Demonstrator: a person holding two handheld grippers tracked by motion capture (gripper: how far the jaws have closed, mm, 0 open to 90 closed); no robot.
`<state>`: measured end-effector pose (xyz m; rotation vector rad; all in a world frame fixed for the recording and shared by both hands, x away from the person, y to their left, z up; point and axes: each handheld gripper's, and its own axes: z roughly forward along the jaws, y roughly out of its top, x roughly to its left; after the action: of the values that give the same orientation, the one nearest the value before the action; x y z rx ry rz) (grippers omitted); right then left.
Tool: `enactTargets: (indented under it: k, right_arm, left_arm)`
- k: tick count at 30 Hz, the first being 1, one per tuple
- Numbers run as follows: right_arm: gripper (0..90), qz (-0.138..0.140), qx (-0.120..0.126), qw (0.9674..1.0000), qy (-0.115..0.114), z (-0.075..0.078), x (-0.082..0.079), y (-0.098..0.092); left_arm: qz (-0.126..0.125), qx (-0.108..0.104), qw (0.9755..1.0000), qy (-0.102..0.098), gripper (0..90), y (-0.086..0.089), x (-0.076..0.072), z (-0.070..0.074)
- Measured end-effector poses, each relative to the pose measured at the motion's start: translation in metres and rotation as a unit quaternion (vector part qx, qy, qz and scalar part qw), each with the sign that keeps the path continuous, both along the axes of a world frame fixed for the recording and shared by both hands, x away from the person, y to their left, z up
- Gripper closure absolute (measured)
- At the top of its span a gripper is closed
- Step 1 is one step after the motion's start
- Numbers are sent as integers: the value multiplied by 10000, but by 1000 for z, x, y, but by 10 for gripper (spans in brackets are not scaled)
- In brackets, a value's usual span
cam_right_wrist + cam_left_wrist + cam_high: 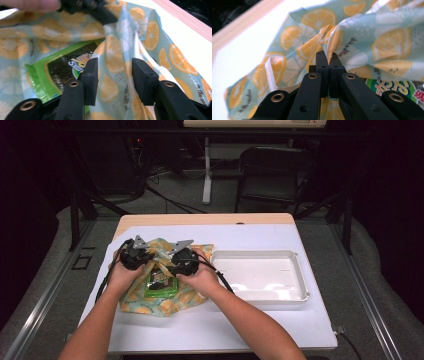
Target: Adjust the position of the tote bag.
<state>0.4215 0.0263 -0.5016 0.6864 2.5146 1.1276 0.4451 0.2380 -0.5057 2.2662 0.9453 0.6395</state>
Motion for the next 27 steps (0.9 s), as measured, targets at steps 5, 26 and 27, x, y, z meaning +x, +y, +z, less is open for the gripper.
enactTargets:
  k: [5, 26, 27]
  right_arm:
    - [509, -43, -350, 9987, -369, -5, -3, 2]
    - [482, -563, -513, 9969, 205, -31, 26, -6]
    - [496, -562, -508, 9968, 256, -32, 27, -6]
  left_arm:
    - [113, -186, 9995, -238, 897, 4, -4, 10]
    - [92, -518, 9947, -889, 898, 6, -18, 26]
    - [89, -526, 9946, -886, 898, 6, -18, 26]
